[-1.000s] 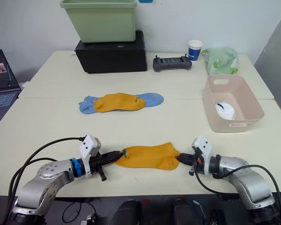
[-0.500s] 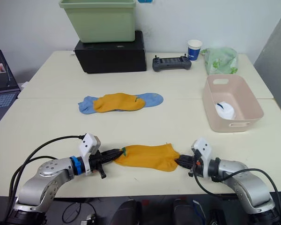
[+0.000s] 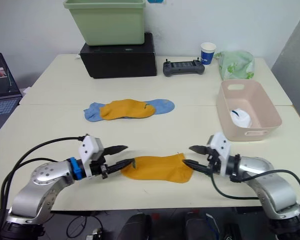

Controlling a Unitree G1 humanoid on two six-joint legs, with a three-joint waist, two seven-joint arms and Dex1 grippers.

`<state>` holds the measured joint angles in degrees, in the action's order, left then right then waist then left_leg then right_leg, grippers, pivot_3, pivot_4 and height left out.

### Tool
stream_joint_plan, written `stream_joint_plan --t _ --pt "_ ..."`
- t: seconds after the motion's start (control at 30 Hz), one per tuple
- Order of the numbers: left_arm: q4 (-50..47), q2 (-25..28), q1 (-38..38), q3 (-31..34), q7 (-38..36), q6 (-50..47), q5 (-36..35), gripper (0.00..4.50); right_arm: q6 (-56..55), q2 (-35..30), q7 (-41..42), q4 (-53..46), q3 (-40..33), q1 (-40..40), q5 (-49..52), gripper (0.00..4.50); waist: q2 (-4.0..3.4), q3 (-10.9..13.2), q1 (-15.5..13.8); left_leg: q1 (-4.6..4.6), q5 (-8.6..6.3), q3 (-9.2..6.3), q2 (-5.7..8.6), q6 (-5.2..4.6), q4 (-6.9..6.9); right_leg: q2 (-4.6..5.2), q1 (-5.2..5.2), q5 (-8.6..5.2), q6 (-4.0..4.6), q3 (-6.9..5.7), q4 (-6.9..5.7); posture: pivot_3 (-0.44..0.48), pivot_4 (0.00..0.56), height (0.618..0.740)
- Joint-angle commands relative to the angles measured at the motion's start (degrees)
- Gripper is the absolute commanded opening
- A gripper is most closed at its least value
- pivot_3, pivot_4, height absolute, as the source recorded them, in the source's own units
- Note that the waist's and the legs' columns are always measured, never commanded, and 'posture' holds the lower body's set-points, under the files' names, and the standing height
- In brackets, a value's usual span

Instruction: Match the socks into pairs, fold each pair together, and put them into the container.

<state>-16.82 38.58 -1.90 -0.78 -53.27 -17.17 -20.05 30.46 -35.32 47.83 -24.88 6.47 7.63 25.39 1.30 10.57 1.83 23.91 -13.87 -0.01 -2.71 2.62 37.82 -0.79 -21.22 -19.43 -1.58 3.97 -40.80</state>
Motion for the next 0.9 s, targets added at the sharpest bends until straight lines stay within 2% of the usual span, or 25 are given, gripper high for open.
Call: stream_joint_plan --t 0.03,0.17,0.2,0.4,0.57,0.7,0.8,0.9 --pt "0.46 -0.77 0.07 -3.51 0.07 4.38 3.92 1.57 -5.04 1.65 -0.07 3.62 3.48 0.78 -4.36 1.49 0.00 0.00 0.00 0.01 0.00 0.00 0.00 0.00 0.00 0.00 0.00 0.00 0.00 0.00 0.00 0.000 0.150 0.740" --pt "3.74 -2.11 1.51 -4.82 1.36 6.96 6.14 0.13 -11.95 1.37 0.79 10.06 6.06 -1.22 -10.00 0.00 0.00 0.00 -0.01 0.01 0.00 0.02 0.00 0.00 0.01 0.01 -0.01 0.00 0.01 0.00 0.00 0.000 0.150 0.740" --pt "4.04 -2.18 1.94 -4.68 1.43 6.95 6.15 0.02 -13.04 1.23 0.83 11.08 6.13 -1.65 -10.83 0.00 0.00 0.00 0.00 0.01 0.00 0.03 0.00 0.00 0.01 0.01 -0.02 0.00 0.01 0.00 0.00 0.000 0.150 0.740" --pt "5.51 -0.90 5.05 -2.65 1.44 7.59 6.06 0.02 -16.53 -0.93 2.14 12.43 3.10 -4.44 -11.06 0.00 0.00 0.00 -0.01 -0.02 0.00 0.00 -0.02 0.00 0.01 0.01 0.02 0.00 0.01 -0.01 -0.03 0.000 0.150 0.740" --pt "1.79 -1.84 4.66 0.46 2.15 4.11 0.83 0.02 -14.56 -1.02 3.02 9.15 -0.36 -4.78 -6.72 0.00 0.00 0.00 0.00 -0.03 0.00 -0.01 -0.02 0.00 0.02 0.02 0.04 0.00 0.00 -0.02 -0.04 0.000 0.150 0.740" --pt "-0.04 -2.02 3.94 6.34 4.64 0.90 -3.46 0.02 -11.30 -0.30 0.91 5.58 -5.66 -4.39 -1.94 0.00 0.00 0.00 -0.02 0.00 0.00 -0.03 -0.04 0.00 0.01 0.02 0.01 0.00 0.00 -0.03 -0.05 0.000 0.150 0.740" --pt "4.66 -2.80 2.23 11.62 9.80 3.03 -1.63 0.62 -9.62 1.08 -3.97 5.89 -10.85 -3.09 -0.75 0.62 0.00 0.00 -0.03 -0.01 0.00 -0.05 -0.03 0.00 0.02 0.02 0.03 0.00 0.00 -0.05 -0.05 0.000 0.150 0.740" --pt "6.81 -3.51 3.06 14.86 10.93 2.65 -3.14 1.59 -10.33 1.79 -5.98 7.31 -12.28 -3.86 -1.95 1.68 0.00 0.00 -0.02 -0.01 0.00 -0.03 -0.02 0.00 0.02 0.02 0.03 0.00 0.01 -0.03 -0.04 0.000 0.150 0.740"
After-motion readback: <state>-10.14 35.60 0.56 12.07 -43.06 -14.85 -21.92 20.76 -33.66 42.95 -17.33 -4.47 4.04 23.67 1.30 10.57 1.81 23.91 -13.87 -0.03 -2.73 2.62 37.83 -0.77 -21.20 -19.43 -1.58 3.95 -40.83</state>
